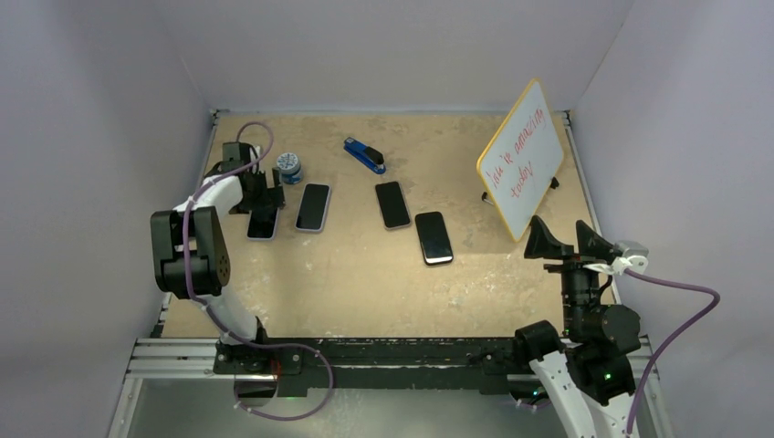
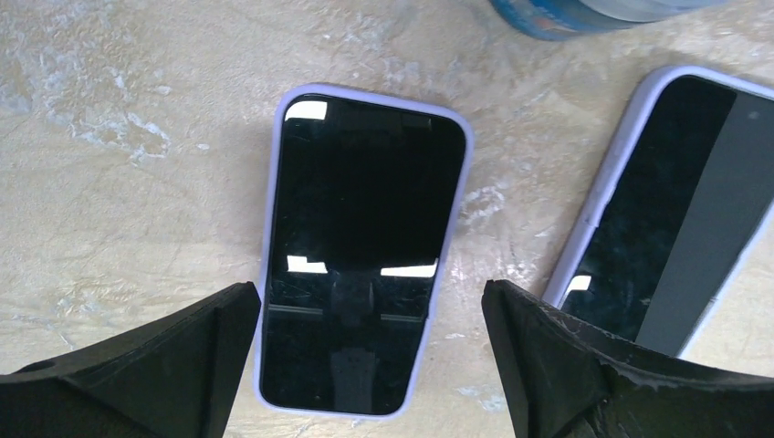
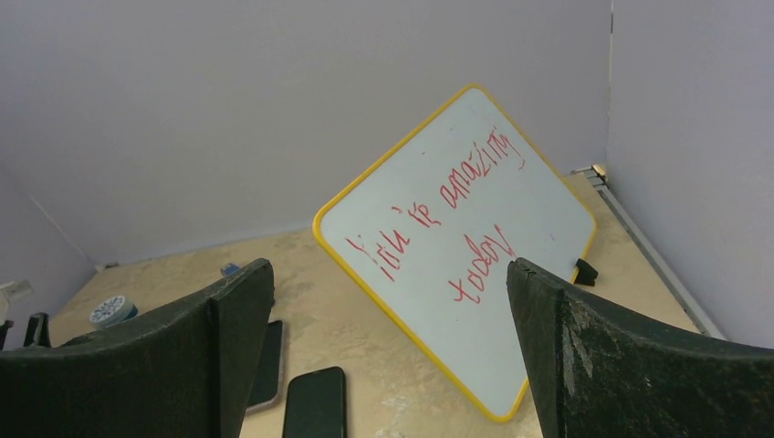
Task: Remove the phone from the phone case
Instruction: Pick up the phone at the center of the board.
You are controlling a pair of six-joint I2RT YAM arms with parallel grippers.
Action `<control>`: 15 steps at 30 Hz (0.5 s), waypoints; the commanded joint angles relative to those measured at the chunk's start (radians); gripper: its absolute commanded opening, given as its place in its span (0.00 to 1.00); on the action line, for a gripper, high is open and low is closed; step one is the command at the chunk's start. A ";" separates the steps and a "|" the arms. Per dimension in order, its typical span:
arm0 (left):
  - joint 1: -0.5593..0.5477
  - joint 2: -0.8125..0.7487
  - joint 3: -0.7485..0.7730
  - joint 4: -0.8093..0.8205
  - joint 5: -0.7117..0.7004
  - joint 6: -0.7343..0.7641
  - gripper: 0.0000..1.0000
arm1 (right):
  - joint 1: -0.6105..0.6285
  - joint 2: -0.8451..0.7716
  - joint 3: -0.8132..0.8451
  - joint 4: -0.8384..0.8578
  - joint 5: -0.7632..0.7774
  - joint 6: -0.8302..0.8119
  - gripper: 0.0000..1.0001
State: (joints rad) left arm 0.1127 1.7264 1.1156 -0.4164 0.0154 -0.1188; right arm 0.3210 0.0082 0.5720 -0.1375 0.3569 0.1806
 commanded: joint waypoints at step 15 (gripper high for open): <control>0.027 0.137 0.118 -0.079 0.039 0.073 0.99 | 0.030 -0.007 0.029 0.003 0.035 0.011 0.99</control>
State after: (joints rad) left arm 0.1307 1.8374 1.1900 -0.4770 0.0277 -0.0757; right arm 0.3420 0.0082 0.5720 -0.1375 0.3759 0.1822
